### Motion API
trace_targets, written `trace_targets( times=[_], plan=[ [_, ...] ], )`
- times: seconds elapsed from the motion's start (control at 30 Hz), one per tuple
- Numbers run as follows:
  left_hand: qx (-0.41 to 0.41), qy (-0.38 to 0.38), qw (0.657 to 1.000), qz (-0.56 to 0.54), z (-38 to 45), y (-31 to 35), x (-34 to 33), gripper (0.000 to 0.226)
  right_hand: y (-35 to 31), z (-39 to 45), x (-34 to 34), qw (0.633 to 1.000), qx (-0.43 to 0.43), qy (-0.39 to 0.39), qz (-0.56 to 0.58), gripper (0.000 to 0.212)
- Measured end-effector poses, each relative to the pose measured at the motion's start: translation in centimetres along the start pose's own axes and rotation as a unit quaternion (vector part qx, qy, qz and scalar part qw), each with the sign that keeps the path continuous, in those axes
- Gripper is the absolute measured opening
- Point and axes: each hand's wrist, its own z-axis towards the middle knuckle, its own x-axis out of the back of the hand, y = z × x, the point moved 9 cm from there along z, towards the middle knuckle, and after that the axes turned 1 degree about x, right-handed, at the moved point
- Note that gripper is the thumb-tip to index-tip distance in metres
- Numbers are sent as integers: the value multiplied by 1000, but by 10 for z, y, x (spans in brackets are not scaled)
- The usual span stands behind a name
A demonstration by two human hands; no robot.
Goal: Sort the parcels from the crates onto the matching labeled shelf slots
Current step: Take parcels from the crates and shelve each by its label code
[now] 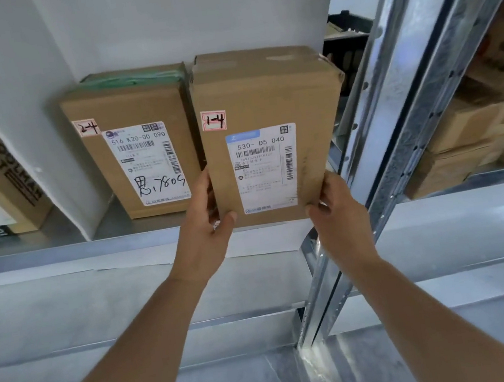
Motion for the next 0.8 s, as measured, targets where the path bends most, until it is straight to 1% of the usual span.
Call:
trace_targets(
  times=[0.1,0.2,0.3,0.5,0.63,0.73,0.8],
  plan=[
    [1,-5,1000,2,10,-3,-4,66,-2,13,-4,999,-26,-8,-42,28],
    [-9,0,1000,19,22,-6,-8,68,-5,26,-8,997,-50,-5,-60,27],
    [6,26,999,30,33,-15,-9,73,-4,37,-11,996,-73,-4,-60,26],
    [13,50,998,48,43,-25,-9,75,-4,46,-15,994,-100,7,-36,32],
    [10,45,997,68,44,-27,-11,78,-2,46,-17,994,-112,6,-19,35],
    [46,46,995,80,37,-32,-13,82,0,42,-22,994,-110,1,-19,43],
    [80,56,992,80,26,-33,-13,85,-1,37,-25,994,-105,-8,-22,56]
  ],
)
